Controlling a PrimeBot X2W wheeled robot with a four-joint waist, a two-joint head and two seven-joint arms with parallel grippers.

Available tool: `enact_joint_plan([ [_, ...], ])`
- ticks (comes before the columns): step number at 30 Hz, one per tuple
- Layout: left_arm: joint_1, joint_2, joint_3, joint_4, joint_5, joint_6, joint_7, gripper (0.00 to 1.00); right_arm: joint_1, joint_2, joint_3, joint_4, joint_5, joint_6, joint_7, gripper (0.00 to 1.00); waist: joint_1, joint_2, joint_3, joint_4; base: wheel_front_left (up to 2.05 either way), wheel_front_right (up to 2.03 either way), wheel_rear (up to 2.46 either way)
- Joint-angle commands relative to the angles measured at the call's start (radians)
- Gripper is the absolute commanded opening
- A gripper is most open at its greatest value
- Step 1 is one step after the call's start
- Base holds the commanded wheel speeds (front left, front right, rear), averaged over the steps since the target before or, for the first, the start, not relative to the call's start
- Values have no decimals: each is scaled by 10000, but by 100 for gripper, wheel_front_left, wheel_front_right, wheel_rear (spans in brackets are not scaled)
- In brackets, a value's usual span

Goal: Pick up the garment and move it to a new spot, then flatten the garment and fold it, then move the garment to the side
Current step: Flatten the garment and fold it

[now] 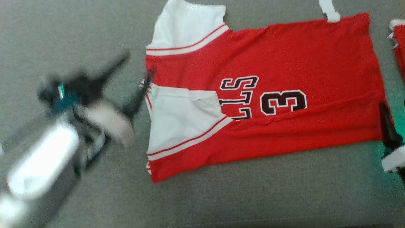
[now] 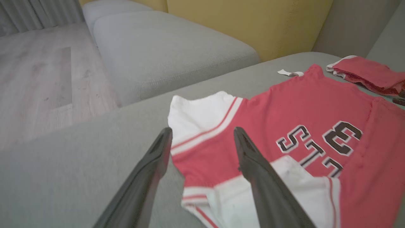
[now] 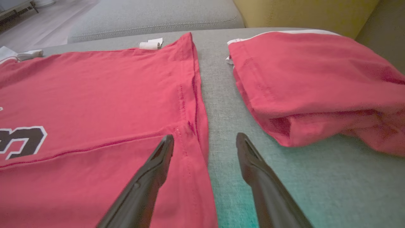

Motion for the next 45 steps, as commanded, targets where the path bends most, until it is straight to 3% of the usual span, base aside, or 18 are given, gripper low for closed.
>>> enact_joint_plan([
  [1, -1211, 194, 500, 138, 98, -342, 415, 100, -208, -156, 6, -478, -208, 65, 113, 100, -2, 0, 608, -204, 0, 0, 0],
  [4, -3250, -113, 367, 1372, -92, -1097, 1509, 100, -588, 65, 67, -1017, -546, 65, 454, 100, -2, 0, 1189, -579, 0, 0, 0],
  [8, -5369, -399, 106, 3230, -256, -1492, 2654, 100, -1126, 403, 331, -1438, -821, 65, 741, 100, -2, 0, 1698, -1208, 0, 0, 0],
  [17, -7251, -651, -425, 6218, -1266, -1661, 4306, 100, -1597, 1043, 587, -1246, -1030, 65, 687, 100, -2, 0, 2151, -2178, 0, 0, 0],
  [25, -7463, -280, -1040, 6672, -1673, -1667, 4545, 100, -1551, 1134, 600, -885, -914, 65, 440, 100, -2, 0, 2198, -2454, 0, 0, 0],
  [27, -7520, -171, -1180, 6710, -1740, -1668, 4446, 81, -1567, 1122, 609, -813, -893, 65, 395, 100, -2, 0, 2196, -2474, 0, 0, 0],
  [28, -7551, -134, -1255, 6727, -1773, -1668, 4406, 56, -1576, 1113, 606, -779, -890, 65, 376, 100, -2, 0, 2191, -2472, 0, 0, 0],
  [29, -7587, -99, -1337, 6739, -1794, -1668, 4374, 44, -1583, 1104, 597, -752, -889, 65, 360, 100, -2, 0, 2183, -2463, 0, 0, 0],
  [31, -7672, -34, -1531, 6751, -1787, -1668, 4328, 30, -1600, 1076, 580, -717, -926, 65, 344, 100, -2, 0, 2162, -2432, 0, 0, 0],
  [33, -7740, 4, -1733, 6740, -1807, -1669, 4298, 23, -1630, 1065, 572, -705, -958, 65, 361, 100, -2, 0, 2141, -2400, 0, 0, 0],
  [35, -7803, 26, -1884, 6691, -1873, -1669, 4174, 0, -1676, 1063, 584, -721, -986, 65, 381, 100, -2, 0, 2127, -2376, 0, 0, 0],
  [45, -8151, 169, -2877, 6254, -2126, -1669, 3353, 0, -2538, 1055, 1027, -1001, -623, 65, 669, 100, -2, 0, 1941, -2250, 0, 0, 0],
])
